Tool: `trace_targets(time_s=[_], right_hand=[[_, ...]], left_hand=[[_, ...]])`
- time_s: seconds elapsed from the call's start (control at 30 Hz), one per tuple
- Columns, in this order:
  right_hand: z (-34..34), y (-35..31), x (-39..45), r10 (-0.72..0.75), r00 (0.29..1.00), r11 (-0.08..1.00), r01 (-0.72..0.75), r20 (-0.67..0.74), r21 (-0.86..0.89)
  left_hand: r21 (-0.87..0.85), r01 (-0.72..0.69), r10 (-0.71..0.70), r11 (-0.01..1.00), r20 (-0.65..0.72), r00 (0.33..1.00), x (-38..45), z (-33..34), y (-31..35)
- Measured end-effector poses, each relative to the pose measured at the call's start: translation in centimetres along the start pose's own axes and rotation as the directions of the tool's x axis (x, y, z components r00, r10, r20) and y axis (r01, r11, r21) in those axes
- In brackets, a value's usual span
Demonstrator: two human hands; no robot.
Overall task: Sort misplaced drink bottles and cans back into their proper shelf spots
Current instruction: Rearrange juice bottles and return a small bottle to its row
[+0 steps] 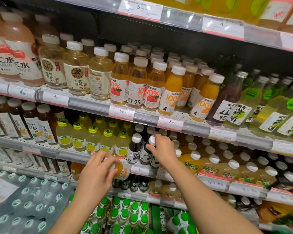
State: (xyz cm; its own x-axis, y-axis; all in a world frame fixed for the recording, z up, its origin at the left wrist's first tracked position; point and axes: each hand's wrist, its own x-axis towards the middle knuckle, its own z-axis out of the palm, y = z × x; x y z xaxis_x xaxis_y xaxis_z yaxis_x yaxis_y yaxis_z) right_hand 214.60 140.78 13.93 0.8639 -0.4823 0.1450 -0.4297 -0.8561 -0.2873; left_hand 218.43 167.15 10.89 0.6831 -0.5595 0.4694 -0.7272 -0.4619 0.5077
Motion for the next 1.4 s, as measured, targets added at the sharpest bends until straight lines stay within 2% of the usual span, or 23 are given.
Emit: trace_targets(time_s=[0.2, 0.37, 0.6, 0.8, 0.97, 1.2, 1.4], right_hand=[[1.0, -0.9, 1.5, -0.01, 0.993, 0.994, 0.022, 0.117, -0.104], [0.2, -0.9, 1.8, -0.001, 0.99, 0.998, 0.01, 0.143, -0.064], [-2.0, 2.3, 0.1, 0.053, 0.998, 0.998, -0.052, 0.041, -0.032], [-1.5, 3.4, 0.5, 0.143, 0.974, 0.989, -0.132, 0.173, -0.072], [-0.9, 4.1, 0.9, 0.164, 0.964, 0.986, -0.154, 0.211, -0.063], [-1.6, 4.3, 1.3, 0.11, 0.958, 0.994, -0.098, 0.266, -0.056], [-2.2, 4.2, 1.3, 0.131, 0.943, 0.99, -0.108, 0.306, -0.089]], left_hand=[[-0.004, 0.013, -0.013, 1.0, 0.036, 0.999, -1.5, 0.1, -0.7], [0.0, 0.021, -0.021, 1.0, 0.061, 0.998, -2.1, 0.0, -1.0], [0.006, 0.017, -0.017, 1.0, 0.099, 0.995, -2.5, 0.3, -1.4], [0.002, -0.002, 0.002, 1.0, 0.138, 0.99, -2.3, 0.6, -0.7], [0.002, -0.022, 0.022, 1.0, 0.155, 0.988, -2.3, 0.5, -0.5], [0.021, -0.034, 0.03, 0.999, 0.181, 0.983, -2.9, 0.6, -0.8], [0.012, -0.034, 0.032, 0.999, 0.184, 0.982, -2.9, 0.5, -0.8]])
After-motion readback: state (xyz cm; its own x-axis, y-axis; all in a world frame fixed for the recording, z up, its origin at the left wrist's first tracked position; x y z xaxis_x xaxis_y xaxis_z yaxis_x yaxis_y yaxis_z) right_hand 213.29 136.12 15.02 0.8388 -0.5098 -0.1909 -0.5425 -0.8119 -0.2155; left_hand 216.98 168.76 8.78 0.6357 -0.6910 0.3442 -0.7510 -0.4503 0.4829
